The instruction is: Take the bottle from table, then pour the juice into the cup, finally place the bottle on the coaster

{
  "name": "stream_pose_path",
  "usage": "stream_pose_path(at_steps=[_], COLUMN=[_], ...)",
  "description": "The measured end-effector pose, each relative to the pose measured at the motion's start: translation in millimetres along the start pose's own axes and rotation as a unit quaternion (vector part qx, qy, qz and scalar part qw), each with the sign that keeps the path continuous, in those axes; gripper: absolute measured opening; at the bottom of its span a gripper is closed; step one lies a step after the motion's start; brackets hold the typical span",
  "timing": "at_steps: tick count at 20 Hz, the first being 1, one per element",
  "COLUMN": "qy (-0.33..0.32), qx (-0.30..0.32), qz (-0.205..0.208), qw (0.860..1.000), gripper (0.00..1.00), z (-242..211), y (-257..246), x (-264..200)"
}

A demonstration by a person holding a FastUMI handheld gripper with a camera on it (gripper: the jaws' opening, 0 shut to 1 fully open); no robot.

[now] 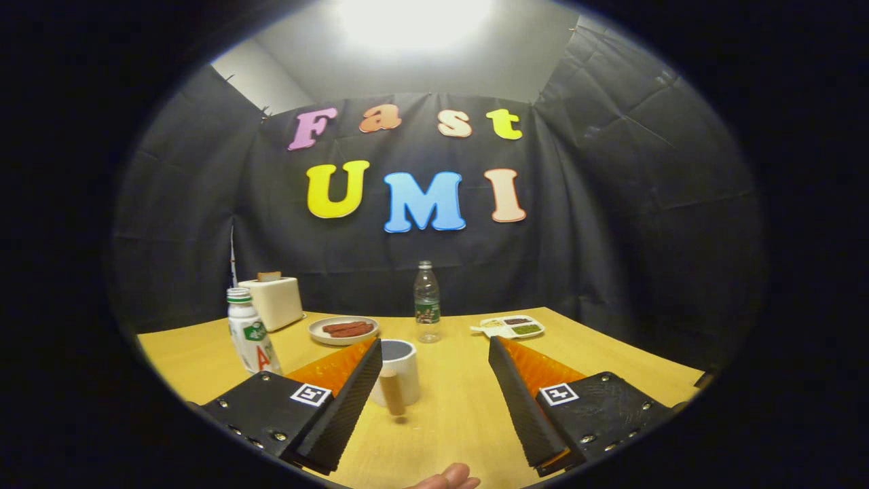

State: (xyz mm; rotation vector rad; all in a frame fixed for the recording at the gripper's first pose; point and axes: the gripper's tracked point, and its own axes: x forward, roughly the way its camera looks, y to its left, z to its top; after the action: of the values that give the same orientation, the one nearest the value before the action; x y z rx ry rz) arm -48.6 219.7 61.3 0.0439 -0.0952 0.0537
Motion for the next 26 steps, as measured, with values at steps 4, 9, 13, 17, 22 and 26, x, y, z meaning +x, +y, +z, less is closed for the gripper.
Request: stream_pose_path(at_steps=[4,9,13,17,22,26], qy=[0.0,0.005,0.013,0.019,0.023,0.047], qx=[0.008,0.008,-0.003,-0.006,0.0,-0.01], qz=[0.055,0.125,0.144,0.141,0.155,0.169], qw=[0.998,0.992,0.989,0.99,0.988,0.984], gripper=[0.96,0.96,0.96,0.96,0.97,0.97], z=[-11,-29,-43,-59,-62,-82], y=[84,160,194,209,223,234], x=[-5,-8,5,35,62,83])
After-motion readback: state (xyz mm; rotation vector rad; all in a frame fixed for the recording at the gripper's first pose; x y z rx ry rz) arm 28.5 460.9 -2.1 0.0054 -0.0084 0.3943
